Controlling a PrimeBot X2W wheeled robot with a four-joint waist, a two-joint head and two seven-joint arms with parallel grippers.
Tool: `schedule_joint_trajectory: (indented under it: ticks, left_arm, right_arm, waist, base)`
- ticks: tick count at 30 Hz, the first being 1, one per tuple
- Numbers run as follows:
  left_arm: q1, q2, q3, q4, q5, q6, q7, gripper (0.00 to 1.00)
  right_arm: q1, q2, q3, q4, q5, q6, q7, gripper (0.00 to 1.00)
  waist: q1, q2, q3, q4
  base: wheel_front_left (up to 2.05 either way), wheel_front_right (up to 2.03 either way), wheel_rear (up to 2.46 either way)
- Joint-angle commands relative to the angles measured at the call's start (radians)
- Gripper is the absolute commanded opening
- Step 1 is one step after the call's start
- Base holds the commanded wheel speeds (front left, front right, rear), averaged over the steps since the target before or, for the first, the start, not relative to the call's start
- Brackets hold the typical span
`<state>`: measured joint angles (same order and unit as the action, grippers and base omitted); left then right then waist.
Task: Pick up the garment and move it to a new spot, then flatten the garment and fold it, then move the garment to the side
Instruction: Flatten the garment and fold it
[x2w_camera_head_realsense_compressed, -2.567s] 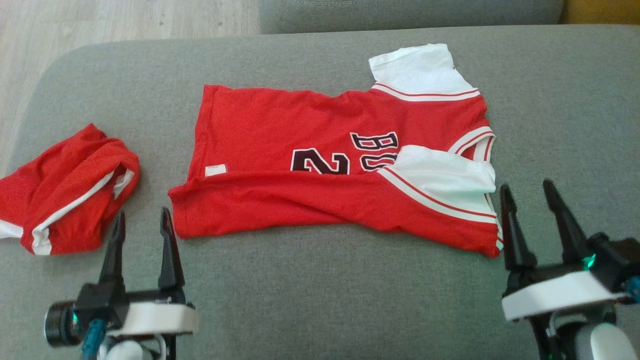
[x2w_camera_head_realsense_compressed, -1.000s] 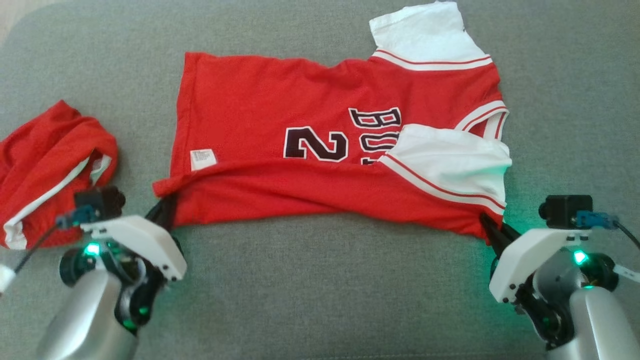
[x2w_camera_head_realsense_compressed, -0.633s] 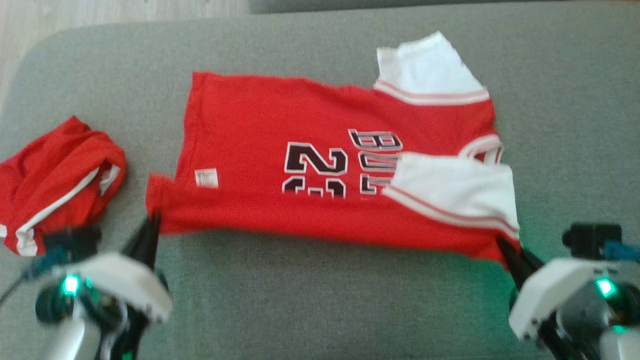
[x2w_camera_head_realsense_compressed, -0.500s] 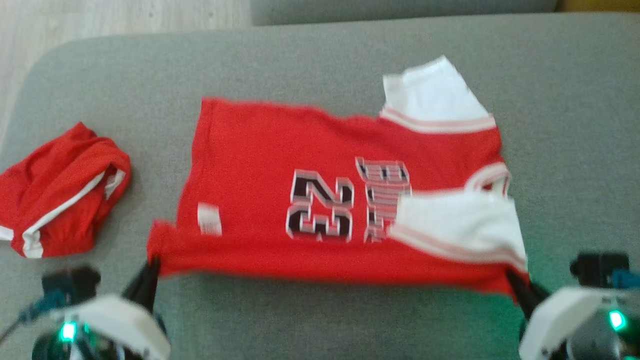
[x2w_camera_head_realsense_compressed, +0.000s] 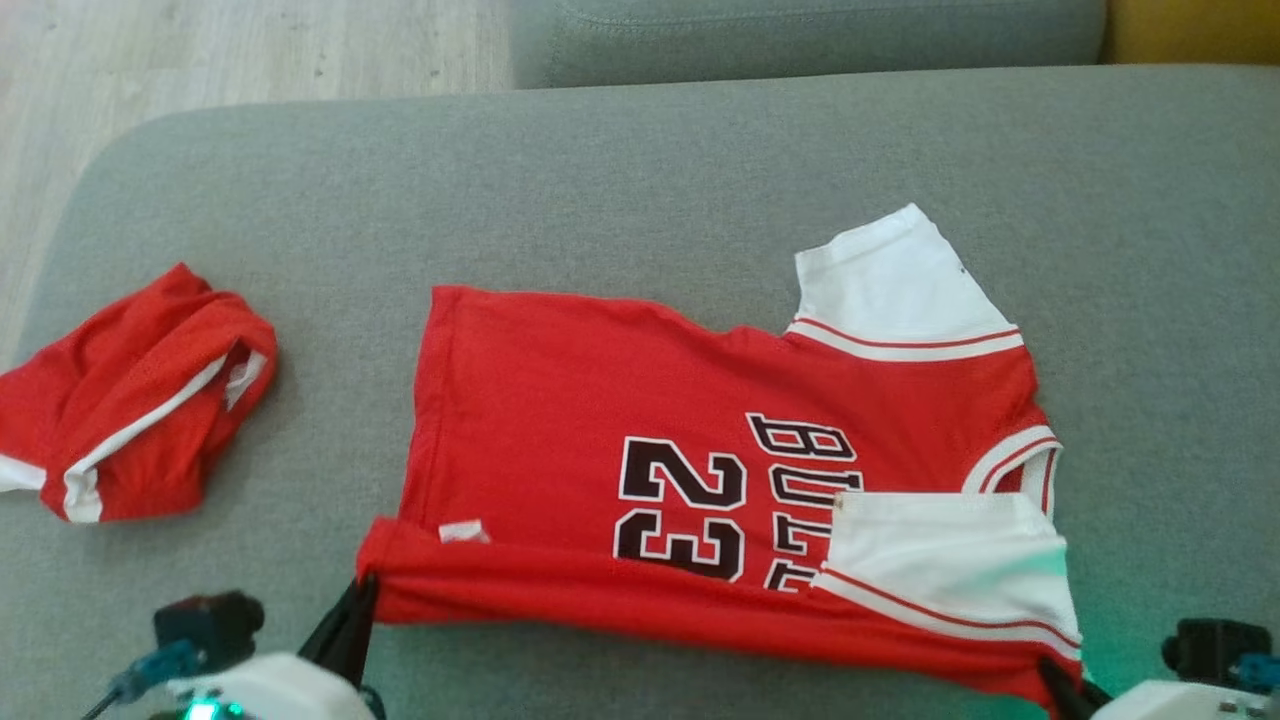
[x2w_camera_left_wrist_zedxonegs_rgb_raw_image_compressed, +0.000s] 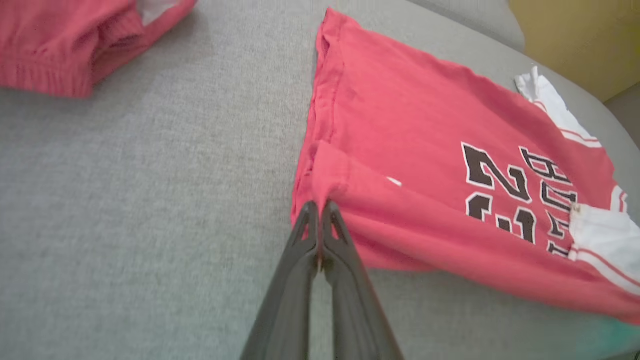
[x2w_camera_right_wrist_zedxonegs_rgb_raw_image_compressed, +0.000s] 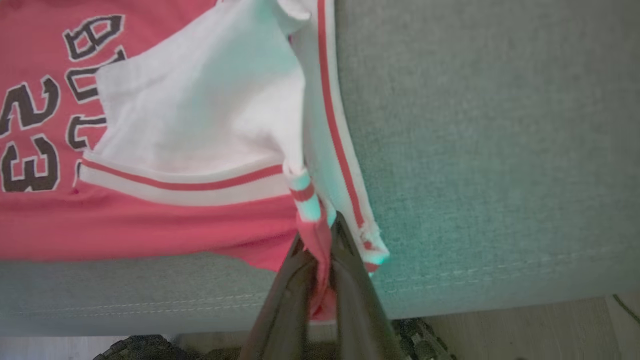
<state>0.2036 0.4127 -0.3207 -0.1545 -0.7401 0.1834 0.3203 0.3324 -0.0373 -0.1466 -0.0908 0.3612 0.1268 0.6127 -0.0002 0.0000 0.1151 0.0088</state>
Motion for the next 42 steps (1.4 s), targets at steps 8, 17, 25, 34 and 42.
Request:
schedule_joint_trajectory:
  ticks: [8, 17, 25, 34, 42]
  left_arm:
    - [-0.142, -0.067, 0.037, 0.266, -0.016, -0.067, -0.120, 1.00]
    - [-0.190, -0.088, 0.066, 0.209, 0.173, 0.053, -0.397, 1.00]
    - [-0.266, -0.062, 0.018, 0.116, 0.348, 0.132, -0.466, 1.00]
    - [-0.283, -0.053, -0.003, 0.095, 0.366, 0.148, -0.417, 1.00]
    - [-0.397, -0.041, -0.014, 0.122, 0.354, 0.096, -0.390, 1.00]
  right_arm:
    - [-0.111, -0.013, 0.049, 0.073, 0.007, 0.004, -0.213, 1.00]
    - [-0.192, -0.013, 0.091, -0.082, -0.106, 0.004, -0.417, 1.00]
    - [-0.236, -0.013, 0.157, -0.237, -0.154, 0.004, -0.434, 1.00]
    - [-0.237, -0.013, 0.199, -0.255, -0.132, 0.004, -0.420, 1.00]
    - [-0.270, -0.013, 0.191, -0.258, -0.119, 0.004, -0.429, 1.00]
  waist:
    - [0.0002, 0.0000, 0.015, -0.023]
    - [0.0002, 0.0000, 0.003, -0.007]
    - [0.0002, 0.0000, -0.007, -0.003]
    - [0.0002, 0.0000, 0.010, -0.007]
    - [0.0002, 0.0000, 0.079, -0.010]
  base:
    - [0.00, 0.00, 0.00]
    - [0.00, 0.00, 0.00]
    - [0.00, 0.00, 0.00]
    - [0.00, 0.00, 0.00]
    - [0.00, 0.00, 0.00]
